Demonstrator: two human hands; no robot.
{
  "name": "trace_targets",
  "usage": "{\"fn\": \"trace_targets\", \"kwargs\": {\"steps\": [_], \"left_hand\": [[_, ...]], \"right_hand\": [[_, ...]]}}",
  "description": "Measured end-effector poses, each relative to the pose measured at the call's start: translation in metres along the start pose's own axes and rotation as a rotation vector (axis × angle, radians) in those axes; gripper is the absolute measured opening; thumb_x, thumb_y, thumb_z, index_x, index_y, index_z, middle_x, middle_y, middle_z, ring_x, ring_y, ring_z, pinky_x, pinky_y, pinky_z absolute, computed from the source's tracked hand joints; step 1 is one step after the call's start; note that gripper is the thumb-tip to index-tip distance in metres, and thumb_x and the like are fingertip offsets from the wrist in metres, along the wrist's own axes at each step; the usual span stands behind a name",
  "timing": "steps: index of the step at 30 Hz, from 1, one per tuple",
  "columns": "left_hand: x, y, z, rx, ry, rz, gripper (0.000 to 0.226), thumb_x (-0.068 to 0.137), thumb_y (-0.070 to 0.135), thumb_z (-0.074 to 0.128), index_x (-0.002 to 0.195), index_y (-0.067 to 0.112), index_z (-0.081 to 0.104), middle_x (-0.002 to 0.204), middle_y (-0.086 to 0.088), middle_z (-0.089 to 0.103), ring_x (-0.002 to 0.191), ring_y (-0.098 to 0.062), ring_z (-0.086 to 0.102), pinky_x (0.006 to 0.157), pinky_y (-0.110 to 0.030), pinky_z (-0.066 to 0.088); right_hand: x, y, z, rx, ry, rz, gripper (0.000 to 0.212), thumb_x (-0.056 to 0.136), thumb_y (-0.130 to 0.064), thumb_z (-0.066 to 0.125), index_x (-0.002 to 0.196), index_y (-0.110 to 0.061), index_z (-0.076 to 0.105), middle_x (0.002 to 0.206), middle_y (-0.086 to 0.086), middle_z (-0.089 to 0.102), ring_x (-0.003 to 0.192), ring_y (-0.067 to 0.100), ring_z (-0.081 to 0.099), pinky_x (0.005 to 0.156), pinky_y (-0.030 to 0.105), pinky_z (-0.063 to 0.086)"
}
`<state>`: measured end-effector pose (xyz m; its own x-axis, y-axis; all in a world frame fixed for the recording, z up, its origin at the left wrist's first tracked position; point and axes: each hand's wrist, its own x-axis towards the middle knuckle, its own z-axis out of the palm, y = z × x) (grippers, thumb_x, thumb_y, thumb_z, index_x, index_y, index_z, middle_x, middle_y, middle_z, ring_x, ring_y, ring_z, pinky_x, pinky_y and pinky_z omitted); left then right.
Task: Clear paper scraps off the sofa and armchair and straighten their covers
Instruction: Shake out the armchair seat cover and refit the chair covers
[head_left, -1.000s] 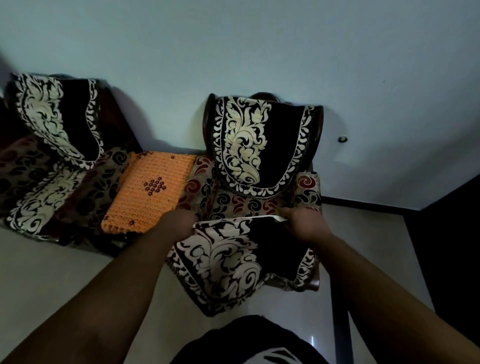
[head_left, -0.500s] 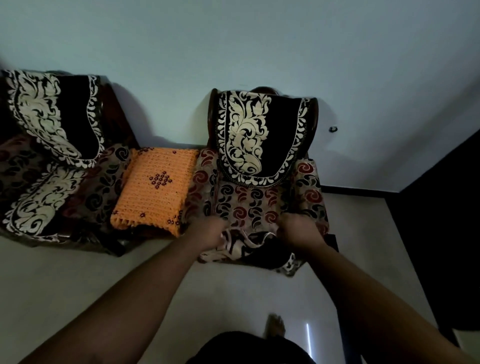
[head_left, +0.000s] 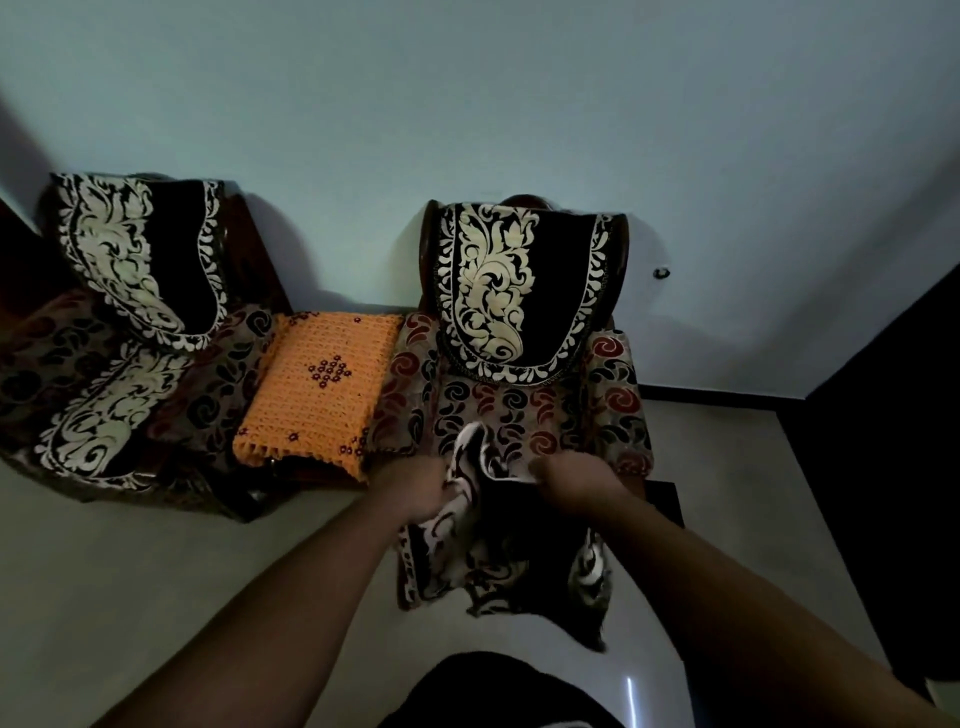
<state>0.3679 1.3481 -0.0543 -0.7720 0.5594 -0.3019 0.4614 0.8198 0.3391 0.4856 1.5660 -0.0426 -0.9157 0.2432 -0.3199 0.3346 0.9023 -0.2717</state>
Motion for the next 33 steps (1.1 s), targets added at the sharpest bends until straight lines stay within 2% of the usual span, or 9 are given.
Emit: {"fn": "trace_targets", "kwargs": {"steps": [3,7,11,14,18,22,25,28,33], "left_hand": [[0.010,0.001,0.000,-0.093,0.219,-0.088,0.032,0.103,0.043,0.046,0.115,0.019,0.063,0.095,-0.005,0.067,0.078,-0.024,0.061,0.061,-0.031,0.046],[0.003,0.006,-0.006,-0.133,0.013,-0.076,0.030,0.104,0.038,0.047,0.121,0.019,0.063,0.090,-0.004,0.064,0.071,-0.021,0.055,0.057,-0.030,0.039],[0.010,0.006,-0.007,-0.180,0.258,-0.081,0.030,0.104,0.040,0.045,0.123,0.022,0.060,0.099,-0.008,0.069,0.080,-0.027,0.061,0.062,-0.033,0.047],[0.003,0.014,-0.012,-0.082,0.096,-0.047,0.032,0.104,0.042,0.043,0.112,0.018,0.064,0.083,-0.002,0.063,0.072,-0.024,0.058,0.057,-0.031,0.041],[0.010,0.018,-0.024,-0.212,0.397,-0.152,0.024,0.103,0.031,0.048,0.124,0.027,0.060,0.076,-0.002,0.063,0.059,-0.023,0.055,0.049,-0.028,0.036],[0.002,0.016,-0.015,-0.094,0.084,-0.055,0.022,0.102,0.031,0.048,0.115,0.031,0.065,0.098,-0.003,0.070,0.080,-0.024,0.062,0.059,-0.029,0.043],[0.012,0.006,-0.019,-0.177,0.277,-0.143,0.025,0.104,0.029,0.047,0.126,0.030,0.060,0.077,-0.001,0.060,0.061,-0.022,0.053,0.049,-0.028,0.033],[0.007,0.005,-0.020,-0.104,0.090,-0.059,0.023,0.104,0.035,0.046,0.117,0.026,0.063,0.089,-0.002,0.064,0.076,-0.023,0.058,0.059,-0.031,0.046],[0.014,0.002,-0.025,-0.170,0.321,-0.078,0.027,0.102,0.029,0.048,0.127,0.028,0.059,0.098,-0.008,0.071,0.075,-0.027,0.062,0.061,-0.030,0.046]], "right_hand": [[-0.001,0.008,-0.004,0.122,0.263,0.082,0.018,0.102,-0.038,0.040,0.107,-0.029,0.054,0.083,-0.003,0.063,0.070,0.020,0.065,0.064,0.042,0.060],[-0.010,0.010,-0.007,0.115,0.011,0.108,0.021,0.100,-0.038,0.044,0.113,-0.025,0.054,0.085,-0.003,0.057,0.082,0.024,0.066,0.071,0.040,0.058],[-0.005,0.016,-0.019,0.182,0.260,0.149,0.020,0.102,-0.030,0.039,0.111,-0.026,0.056,0.086,0.001,0.064,0.075,0.024,0.066,0.069,0.041,0.059],[-0.007,0.017,-0.028,0.196,0.077,0.109,0.022,0.103,-0.032,0.040,0.114,-0.024,0.056,0.100,0.006,0.065,0.087,0.026,0.065,0.076,0.038,0.056],[-0.004,0.022,-0.035,0.188,0.310,0.157,0.017,0.101,-0.025,0.040,0.107,-0.024,0.056,0.086,0.003,0.064,0.075,0.024,0.063,0.070,0.041,0.059],[-0.006,0.024,-0.032,0.049,0.054,0.099,0.022,0.102,-0.036,0.041,0.112,-0.023,0.055,0.086,0.001,0.058,0.078,0.022,0.061,0.074,0.041,0.058],[0.001,0.030,-0.034,0.112,0.305,0.130,0.020,0.103,-0.036,0.040,0.110,-0.027,0.057,0.081,-0.002,0.061,0.071,0.021,0.061,0.065,0.037,0.056],[-0.003,0.025,-0.038,0.061,0.022,0.077,0.023,0.103,-0.034,0.044,0.119,-0.028,0.059,0.094,0.000,0.061,0.085,0.021,0.061,0.076,0.037,0.055],[0.000,0.024,-0.039,0.074,0.268,0.131,0.015,0.102,-0.030,0.042,0.103,-0.026,0.056,0.083,0.000,0.063,0.075,0.024,0.064,0.067,0.040,0.058]]}}
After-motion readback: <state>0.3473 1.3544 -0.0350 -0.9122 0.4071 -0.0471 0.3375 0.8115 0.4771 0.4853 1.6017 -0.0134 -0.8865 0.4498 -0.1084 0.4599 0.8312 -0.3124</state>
